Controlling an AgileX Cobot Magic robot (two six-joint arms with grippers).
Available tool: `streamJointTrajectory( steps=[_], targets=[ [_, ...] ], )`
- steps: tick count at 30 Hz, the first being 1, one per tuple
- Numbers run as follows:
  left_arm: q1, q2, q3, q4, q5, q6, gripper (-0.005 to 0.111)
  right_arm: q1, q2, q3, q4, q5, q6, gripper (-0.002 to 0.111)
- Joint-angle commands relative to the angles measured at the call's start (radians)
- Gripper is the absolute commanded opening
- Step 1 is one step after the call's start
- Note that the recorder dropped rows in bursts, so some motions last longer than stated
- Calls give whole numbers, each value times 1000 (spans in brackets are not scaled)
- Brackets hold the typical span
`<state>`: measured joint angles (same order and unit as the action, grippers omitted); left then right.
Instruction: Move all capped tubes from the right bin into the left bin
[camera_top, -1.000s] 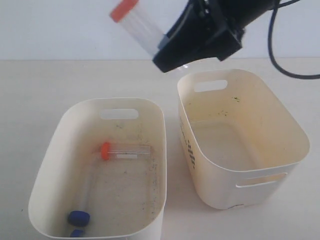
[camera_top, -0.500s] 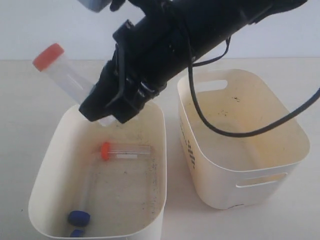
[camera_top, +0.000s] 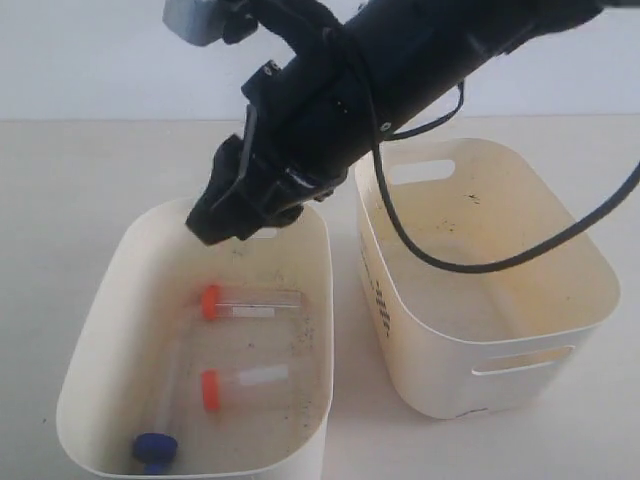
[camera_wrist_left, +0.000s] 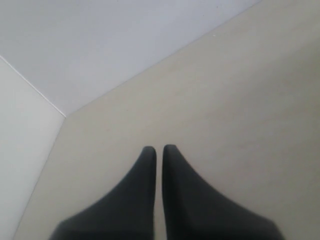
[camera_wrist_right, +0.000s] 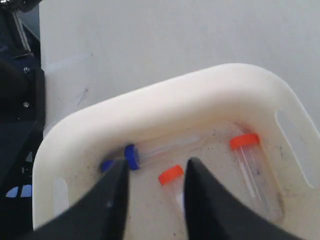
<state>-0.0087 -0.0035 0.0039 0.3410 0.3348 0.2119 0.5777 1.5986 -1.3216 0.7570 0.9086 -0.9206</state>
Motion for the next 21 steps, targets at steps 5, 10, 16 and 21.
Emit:
streamJointTrajectory(
  steps=[5, 10, 16, 21],
  targets=[
    [-1, 4, -4, -3, -5, -1, 4, 1, -208, -28, -114, 34, 44, 0],
    [-1, 4, -4, -3, -5, -1, 4, 1, -214, -28, -112, 34, 44, 0],
    [-1, 4, -4, -3, -5, -1, 4, 1, -213, -28, -138, 39, 25, 0],
    [-1, 4, -4, -3, -5, -1, 4, 1, -229, -28, -141, 1, 28, 0]
  ],
)
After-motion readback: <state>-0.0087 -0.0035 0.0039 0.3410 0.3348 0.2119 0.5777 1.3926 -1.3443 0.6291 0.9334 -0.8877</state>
